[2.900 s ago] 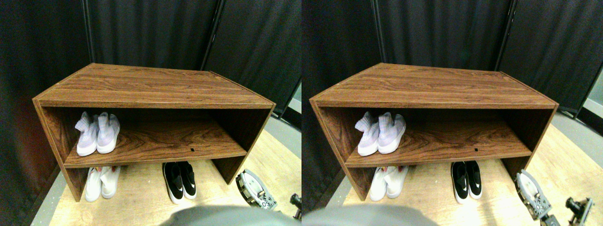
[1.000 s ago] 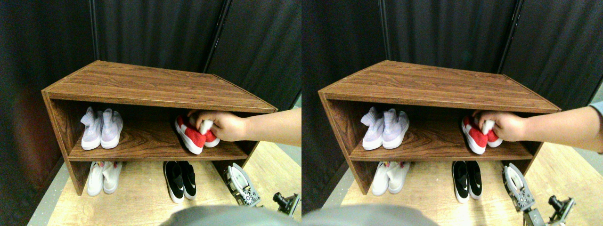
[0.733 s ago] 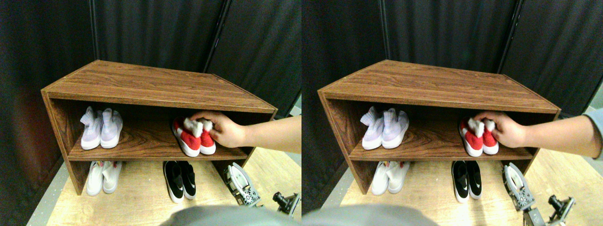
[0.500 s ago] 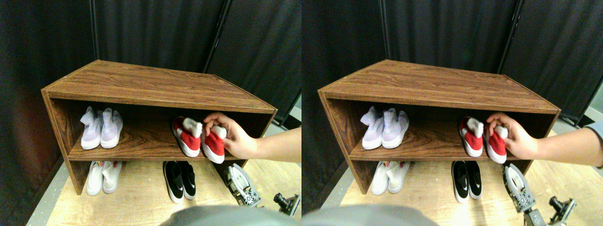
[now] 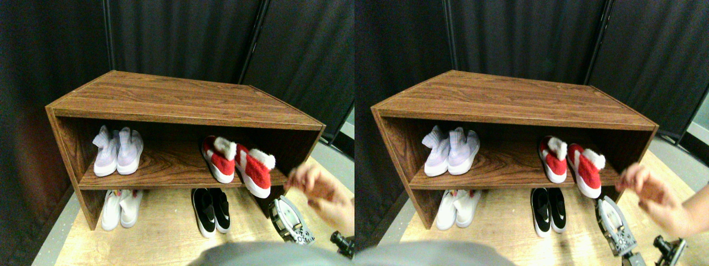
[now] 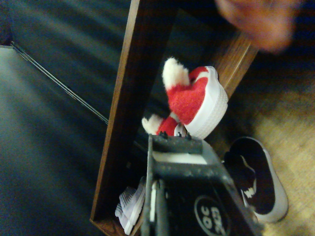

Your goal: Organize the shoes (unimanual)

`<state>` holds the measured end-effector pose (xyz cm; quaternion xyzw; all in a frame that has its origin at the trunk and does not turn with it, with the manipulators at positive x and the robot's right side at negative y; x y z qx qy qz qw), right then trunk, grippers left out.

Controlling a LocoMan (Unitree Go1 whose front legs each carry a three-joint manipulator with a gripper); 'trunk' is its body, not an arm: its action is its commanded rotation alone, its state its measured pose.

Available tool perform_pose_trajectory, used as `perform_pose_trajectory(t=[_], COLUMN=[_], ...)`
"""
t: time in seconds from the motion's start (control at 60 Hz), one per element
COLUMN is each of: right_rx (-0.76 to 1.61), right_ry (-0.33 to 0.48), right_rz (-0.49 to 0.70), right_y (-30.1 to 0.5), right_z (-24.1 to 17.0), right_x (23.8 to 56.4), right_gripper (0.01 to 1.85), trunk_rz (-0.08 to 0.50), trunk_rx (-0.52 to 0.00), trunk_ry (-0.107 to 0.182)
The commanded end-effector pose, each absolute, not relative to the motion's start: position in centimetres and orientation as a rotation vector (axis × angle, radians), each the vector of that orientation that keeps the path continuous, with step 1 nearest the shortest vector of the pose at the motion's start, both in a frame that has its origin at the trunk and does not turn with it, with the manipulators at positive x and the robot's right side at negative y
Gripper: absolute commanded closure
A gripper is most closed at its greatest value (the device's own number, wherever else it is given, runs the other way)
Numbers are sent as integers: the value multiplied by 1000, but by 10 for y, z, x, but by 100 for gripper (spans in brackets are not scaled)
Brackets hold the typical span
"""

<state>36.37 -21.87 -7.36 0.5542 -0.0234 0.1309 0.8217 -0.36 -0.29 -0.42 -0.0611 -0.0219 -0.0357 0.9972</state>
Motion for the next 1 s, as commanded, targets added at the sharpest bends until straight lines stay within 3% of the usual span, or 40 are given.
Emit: perform_pose_trajectory(t=[0.017, 0.85, 0.967, 1.0], right_rx=[1151, 1162, 1261, 1300], right_ry=[-101, -134, -110, -88], right_rz=[329, 314, 312, 313], right_y=[-217, -221, -221, -220], right_z=[-61, -62, -61, -61], right_x=[357, 356, 357, 358], right_gripper=[180, 180, 180, 163], trunk_rz=[-70, -77, -81, -81], trunk_rx=[-131, -124, -120, -120], trunk_ry=[-29, -21, -19, -19])
